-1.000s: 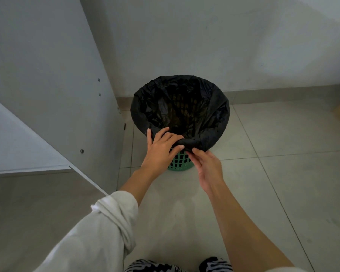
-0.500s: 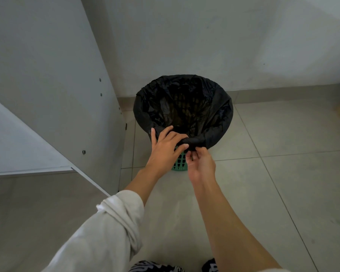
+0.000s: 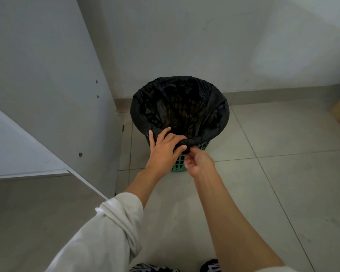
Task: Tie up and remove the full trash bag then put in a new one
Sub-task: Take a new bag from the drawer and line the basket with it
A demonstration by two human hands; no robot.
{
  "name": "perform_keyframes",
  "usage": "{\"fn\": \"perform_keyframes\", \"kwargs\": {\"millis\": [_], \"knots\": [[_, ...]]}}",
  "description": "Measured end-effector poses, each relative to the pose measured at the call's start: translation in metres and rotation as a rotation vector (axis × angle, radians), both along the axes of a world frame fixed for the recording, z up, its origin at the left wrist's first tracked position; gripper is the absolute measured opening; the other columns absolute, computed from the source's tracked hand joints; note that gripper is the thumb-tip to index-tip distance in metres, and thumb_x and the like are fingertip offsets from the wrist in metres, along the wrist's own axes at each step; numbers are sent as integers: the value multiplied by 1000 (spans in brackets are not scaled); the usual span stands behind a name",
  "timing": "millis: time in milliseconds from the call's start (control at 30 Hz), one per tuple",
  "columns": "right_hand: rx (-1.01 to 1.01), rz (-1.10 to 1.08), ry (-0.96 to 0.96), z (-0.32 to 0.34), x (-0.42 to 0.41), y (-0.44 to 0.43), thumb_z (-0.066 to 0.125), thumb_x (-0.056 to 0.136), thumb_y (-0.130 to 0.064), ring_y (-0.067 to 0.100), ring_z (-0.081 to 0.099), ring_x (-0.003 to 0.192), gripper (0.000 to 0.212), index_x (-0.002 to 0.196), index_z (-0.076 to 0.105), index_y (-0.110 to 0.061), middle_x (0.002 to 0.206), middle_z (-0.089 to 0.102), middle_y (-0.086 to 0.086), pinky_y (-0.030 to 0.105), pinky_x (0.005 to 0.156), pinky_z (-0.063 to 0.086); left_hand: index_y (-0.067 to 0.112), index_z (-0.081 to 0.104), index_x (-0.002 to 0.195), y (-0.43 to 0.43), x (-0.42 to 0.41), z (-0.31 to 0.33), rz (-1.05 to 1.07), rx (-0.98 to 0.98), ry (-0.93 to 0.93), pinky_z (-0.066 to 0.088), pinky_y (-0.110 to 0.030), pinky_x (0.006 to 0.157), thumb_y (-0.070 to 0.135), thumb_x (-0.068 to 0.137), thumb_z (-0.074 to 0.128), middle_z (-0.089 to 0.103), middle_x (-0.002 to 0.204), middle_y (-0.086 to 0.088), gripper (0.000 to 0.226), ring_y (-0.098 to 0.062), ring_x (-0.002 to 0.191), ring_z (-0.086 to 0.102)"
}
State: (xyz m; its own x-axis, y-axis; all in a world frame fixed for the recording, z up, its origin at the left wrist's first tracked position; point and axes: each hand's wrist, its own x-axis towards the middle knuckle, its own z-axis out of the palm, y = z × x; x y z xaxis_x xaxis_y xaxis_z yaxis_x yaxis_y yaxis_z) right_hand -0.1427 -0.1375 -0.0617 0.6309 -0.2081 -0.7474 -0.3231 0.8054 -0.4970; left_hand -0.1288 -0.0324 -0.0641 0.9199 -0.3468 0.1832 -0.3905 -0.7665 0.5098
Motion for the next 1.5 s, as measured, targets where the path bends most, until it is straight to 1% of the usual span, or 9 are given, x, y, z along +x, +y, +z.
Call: {"fn": "perform_keyframes", "kwargs": {"millis": [133,267,467,600,800,900,1167,1367,1500], "knots": [[-140,-57,-9,8,-9,2,56,87,5,11,46,54,15,79,62,-6,59,61,3,17,47,34,29,53,128,-3,1,1,5,0,18,-30,-35,105,38,97,41,52,129,11,34,-9,142,12],[-291,-47,-178,8,-19,13,59,86,5,10,60,87,31,114,63,-7,96,67,2,18,67,43,28,54,126,-8,7,6,5,-45,97,-29,-38,105,34,99,38,53,127,10,32,-8,142,13],[-718,-30,-223,-12,-23,25,67,81,1,8,63,75,37,116,62,-7,87,67,3,13,69,49,30,54,127,-7,11,10,-7,-43,180,-28,-42,106,30,102,30,52,127,12,35,-6,140,15],[-955,-56,-153,-21,-19,25,59,89,-6,14,61,83,24,112,66,-4,99,67,10,11,68,43,30,55,125,-6,11,10,-7,-52,198,-28,-41,106,31,101,31,53,127,13,34,-6,140,15],[-974,8,-222,-23,-15,26,65,83,-8,12,59,85,23,106,62,-9,108,57,9,16,72,45,30,55,125,-7,12,11,-2,-59,206,-29,-41,105,30,101,31,53,126,12,33,-6,140,15],[-1085,24,-269,-27,-18,31,72,79,-8,12,55,92,38,114,57,-7,110,47,2,4,70,43,30,55,125,-7,11,12,-10,-61,216,-29,-41,105,29,102,30,52,129,12,34,-6,140,15],[-1240,-59,-147,-22,0,25,60,84,-4,15,51,72,7,86,62,3,96,56,11,10,65,40,31,54,126,-12,15,13,9,-63,262,-29,-41,105,30,102,29,51,130,13,35,-6,140,14],[-1154,-94,-109,-27,7,14,55,86,-1,21,54,69,11,84,66,3,82,65,14,3,55,35,32,53,126,-11,14,13,11,-40,253,-29,-41,105,31,102,29,50,131,13,35,-5,140,14],[-1091,-33,-154,-27,5,11,55,84,0,20,61,77,14,92,67,-1,91,66,13,6,59,38,32,53,126,-11,16,13,10,-46,256,-29,-42,105,31,102,29,50,131,13,35,-6,140,14]]}}
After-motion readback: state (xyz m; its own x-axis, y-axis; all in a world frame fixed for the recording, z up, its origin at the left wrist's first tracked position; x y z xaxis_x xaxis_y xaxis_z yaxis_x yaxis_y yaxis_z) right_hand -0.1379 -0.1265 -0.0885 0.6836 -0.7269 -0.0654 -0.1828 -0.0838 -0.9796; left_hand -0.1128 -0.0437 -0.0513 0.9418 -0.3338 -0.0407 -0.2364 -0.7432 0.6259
